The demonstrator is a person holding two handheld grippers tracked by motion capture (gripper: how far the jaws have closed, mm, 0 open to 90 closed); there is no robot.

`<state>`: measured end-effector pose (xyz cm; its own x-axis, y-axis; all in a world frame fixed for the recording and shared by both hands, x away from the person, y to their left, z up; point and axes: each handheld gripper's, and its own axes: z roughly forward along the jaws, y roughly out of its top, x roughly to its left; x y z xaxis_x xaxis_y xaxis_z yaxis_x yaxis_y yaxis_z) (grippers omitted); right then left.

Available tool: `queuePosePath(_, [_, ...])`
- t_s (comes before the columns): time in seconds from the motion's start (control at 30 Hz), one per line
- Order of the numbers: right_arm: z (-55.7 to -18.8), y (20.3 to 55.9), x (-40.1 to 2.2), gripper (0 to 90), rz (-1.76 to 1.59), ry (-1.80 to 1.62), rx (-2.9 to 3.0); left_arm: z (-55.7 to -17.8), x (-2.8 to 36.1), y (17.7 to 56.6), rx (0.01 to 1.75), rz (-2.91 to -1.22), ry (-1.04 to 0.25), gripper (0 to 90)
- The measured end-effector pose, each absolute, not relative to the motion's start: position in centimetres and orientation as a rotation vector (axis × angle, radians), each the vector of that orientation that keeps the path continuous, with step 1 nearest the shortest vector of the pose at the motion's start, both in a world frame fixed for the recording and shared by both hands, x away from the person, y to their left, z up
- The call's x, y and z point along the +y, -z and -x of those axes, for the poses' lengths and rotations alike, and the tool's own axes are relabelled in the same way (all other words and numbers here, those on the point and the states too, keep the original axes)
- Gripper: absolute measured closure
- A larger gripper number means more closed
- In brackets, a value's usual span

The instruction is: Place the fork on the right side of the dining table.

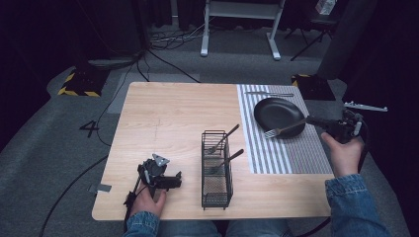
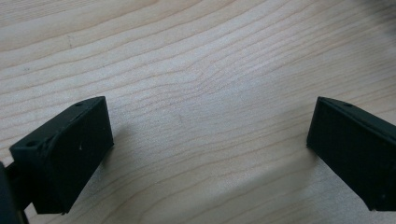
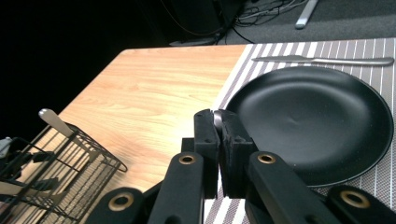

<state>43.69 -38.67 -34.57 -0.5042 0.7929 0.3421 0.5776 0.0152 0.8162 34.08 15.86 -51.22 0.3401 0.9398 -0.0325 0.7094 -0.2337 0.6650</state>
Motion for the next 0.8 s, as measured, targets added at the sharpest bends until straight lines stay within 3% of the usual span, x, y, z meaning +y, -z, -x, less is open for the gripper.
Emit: queuePosePath(0.8, [-44.1, 38.0, -36.5, 86.9, -1.470, -1.447, 2.140, -34.1, 15.9, 51.2, 1.437, -2.022, -0.511, 0.4])
